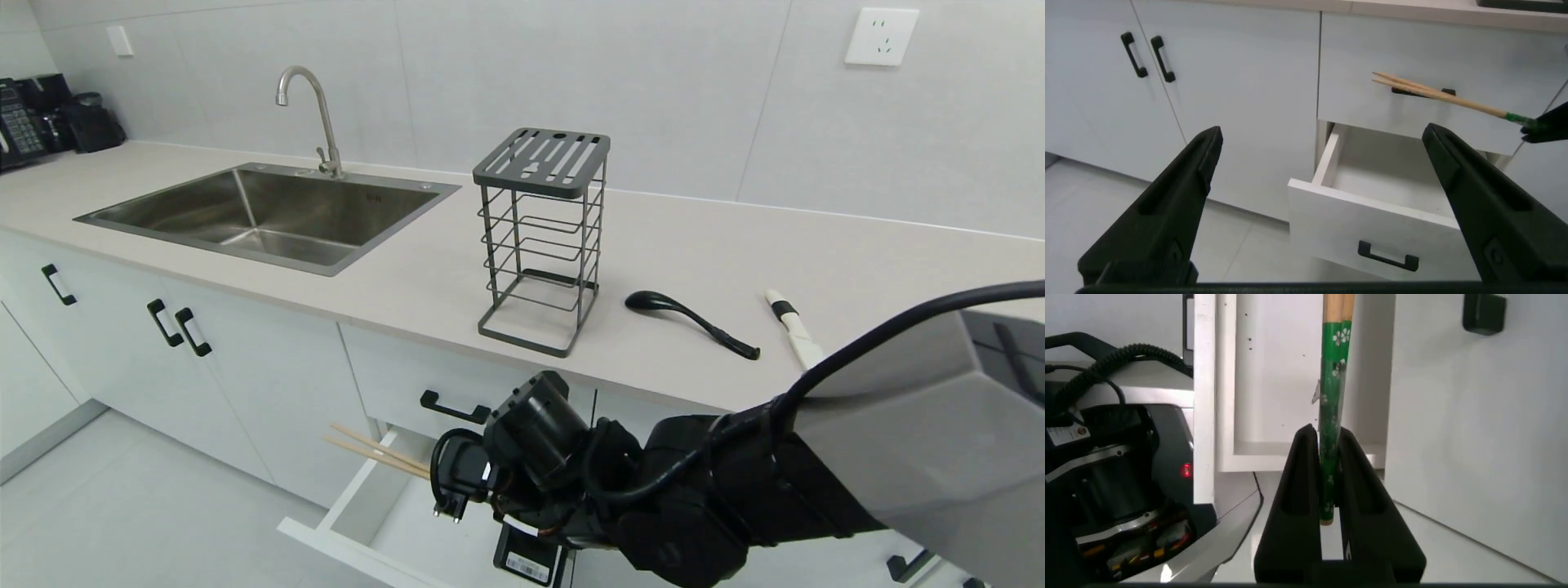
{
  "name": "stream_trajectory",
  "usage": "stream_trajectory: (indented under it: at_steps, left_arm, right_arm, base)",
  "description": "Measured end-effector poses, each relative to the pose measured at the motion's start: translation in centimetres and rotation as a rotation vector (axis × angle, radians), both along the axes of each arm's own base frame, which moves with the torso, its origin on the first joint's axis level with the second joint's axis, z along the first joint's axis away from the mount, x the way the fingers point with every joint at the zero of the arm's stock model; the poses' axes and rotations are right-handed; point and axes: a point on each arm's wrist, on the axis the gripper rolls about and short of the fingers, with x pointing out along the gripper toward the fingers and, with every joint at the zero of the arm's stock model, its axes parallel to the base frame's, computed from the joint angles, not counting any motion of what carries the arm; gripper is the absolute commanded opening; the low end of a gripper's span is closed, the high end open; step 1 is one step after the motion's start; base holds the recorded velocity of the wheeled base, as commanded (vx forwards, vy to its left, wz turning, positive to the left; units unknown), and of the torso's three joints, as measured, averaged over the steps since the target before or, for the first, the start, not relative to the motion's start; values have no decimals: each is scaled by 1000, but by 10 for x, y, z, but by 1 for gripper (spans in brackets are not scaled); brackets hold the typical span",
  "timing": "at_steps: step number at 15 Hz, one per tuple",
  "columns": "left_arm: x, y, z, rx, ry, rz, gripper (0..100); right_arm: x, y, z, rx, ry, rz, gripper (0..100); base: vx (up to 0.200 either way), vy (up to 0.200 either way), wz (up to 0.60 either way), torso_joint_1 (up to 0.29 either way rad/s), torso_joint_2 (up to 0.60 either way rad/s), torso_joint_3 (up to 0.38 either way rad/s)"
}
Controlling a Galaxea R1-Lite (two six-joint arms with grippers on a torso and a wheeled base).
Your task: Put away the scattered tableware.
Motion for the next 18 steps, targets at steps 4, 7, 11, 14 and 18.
stream_trajectory:
  at_steps: [4,7,11,14,18]
  left_arm:
    - [0,0,0,0,0,0,100]
    - [0,0,0,0,-1,0,100]
    - [0,0,0,0,0,0,100]
    - [0,0,0,0,0,0,100]
    - [0,0,0,0,0,0,100]
  right_arm:
    - [0,7,-8,12,32,-23,0]
    - [2,9,-16,5,49,-40,0]
    - [8,16,-27,-1,55,-45,0]
    - [14,18,-36,-8,58,-54,0]
    - [21,22,-45,-13,58,-62,0]
  base:
    - [0,0,0,0,0,0]
    - [0,0,0,-78,158,76]
    - [0,0,0,-107,228,102]
    - [0,0,0,0,0,0]
    - [0,0,0,-90,163,63]
